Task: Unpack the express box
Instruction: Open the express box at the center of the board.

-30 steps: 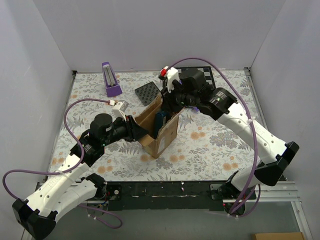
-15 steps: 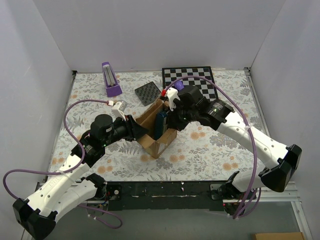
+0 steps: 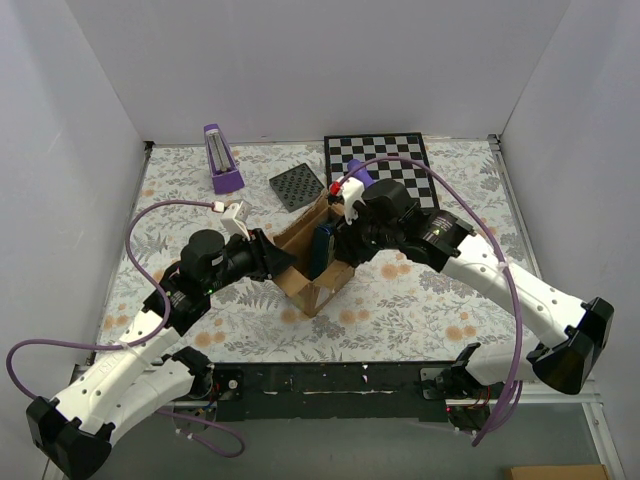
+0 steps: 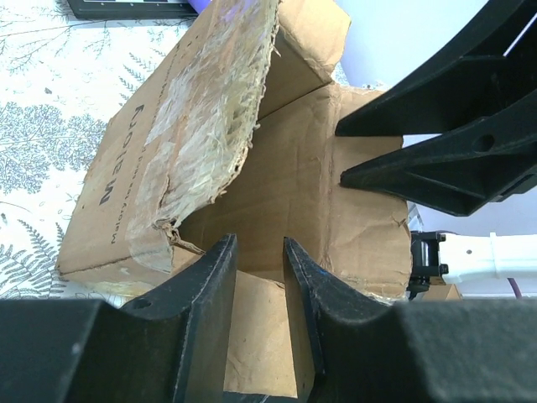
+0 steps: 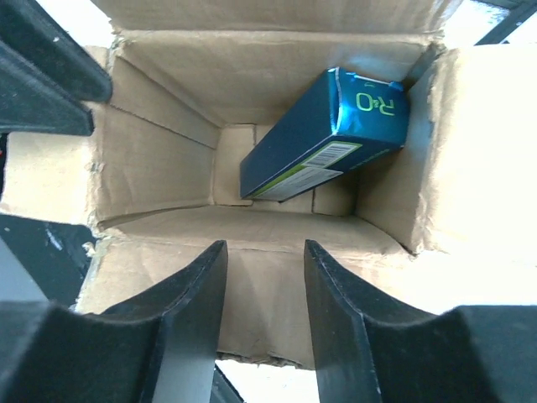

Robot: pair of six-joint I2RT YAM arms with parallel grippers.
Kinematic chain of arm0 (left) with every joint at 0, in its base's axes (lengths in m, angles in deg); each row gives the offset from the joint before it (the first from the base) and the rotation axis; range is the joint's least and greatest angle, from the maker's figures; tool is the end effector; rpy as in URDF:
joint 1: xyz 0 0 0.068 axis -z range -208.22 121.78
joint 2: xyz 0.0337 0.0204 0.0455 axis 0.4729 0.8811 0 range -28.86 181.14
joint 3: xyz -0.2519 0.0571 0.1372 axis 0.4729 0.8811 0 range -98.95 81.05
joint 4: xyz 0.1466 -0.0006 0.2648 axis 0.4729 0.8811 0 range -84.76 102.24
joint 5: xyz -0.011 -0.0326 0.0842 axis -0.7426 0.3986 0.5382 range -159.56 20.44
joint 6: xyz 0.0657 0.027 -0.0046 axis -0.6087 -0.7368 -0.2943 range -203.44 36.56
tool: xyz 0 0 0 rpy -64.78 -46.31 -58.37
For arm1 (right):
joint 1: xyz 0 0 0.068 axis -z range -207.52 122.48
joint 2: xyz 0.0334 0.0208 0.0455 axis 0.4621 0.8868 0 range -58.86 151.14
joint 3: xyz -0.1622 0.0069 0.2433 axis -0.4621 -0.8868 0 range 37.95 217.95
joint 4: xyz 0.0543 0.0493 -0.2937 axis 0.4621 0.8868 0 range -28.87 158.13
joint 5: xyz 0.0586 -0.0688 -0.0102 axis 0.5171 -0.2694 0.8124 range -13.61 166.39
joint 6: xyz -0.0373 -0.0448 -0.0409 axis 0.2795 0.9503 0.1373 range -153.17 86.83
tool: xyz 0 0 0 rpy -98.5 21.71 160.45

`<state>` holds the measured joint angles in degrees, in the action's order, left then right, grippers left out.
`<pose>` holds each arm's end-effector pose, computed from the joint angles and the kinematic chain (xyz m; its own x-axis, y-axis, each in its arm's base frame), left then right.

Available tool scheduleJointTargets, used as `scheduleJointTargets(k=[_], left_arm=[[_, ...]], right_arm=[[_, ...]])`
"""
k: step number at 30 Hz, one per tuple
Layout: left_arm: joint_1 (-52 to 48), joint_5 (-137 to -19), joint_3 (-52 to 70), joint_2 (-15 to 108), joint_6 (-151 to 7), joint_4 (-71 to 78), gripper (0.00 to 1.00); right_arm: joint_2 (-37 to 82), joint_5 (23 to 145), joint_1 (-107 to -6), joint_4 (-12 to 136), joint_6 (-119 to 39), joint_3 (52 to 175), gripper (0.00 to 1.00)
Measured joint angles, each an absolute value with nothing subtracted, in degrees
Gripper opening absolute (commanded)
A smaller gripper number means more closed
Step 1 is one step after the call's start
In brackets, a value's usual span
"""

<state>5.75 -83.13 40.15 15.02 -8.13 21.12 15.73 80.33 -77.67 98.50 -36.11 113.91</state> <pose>0.1834 -0.1401 0.3132 -0.7715 -0.6140 -0.1667 -0.0747 0.3476 -0.9347 0.2141 0.2626 0.3767 -0.4171 -0.4200 -0.8060 -0.7813 0.6188 0.0818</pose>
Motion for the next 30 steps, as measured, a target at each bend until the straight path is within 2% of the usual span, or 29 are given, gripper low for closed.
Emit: scheduleJointTargets(k=[8, 16, 24, 27, 29, 30], left_arm=[[5.75, -83.74, 40.58, 15.04, -8.02, 20.16, 0.31], [5.75, -84.61, 40.93, 15.26, -7.98, 19.31, 0.31], [5.75, -85.14, 41.39, 15.28, -7.56, 18.32, 0.31], [5.75, -85.14, 41.83, 15.28, -7.3, 17.58, 0.32], [5.75, -85.14, 42.01, 15.3, -7.08, 17.17, 0.32], [5.75, -85.11, 42.01, 15.33, -7.01, 17.08, 0.32]], right_arm=[[18.64, 74.01, -77.76, 97.99, -36.22, 118.61, 0.55], [29.83, 72.38, -77.76, 98.43, -33.99, 133.73, 0.57], [35.77, 72.27, -77.76, 101.69, -32.2, 132.38, 0.58], [35.4, 72.07, -77.76, 101.75, -31.98, 129.91, 0.62], [35.25, 71.65, -77.76, 101.86, -31.8, 128.34, 0.71], [35.14, 71.44, -77.76, 101.89, -31.76, 127.53, 0.78]])
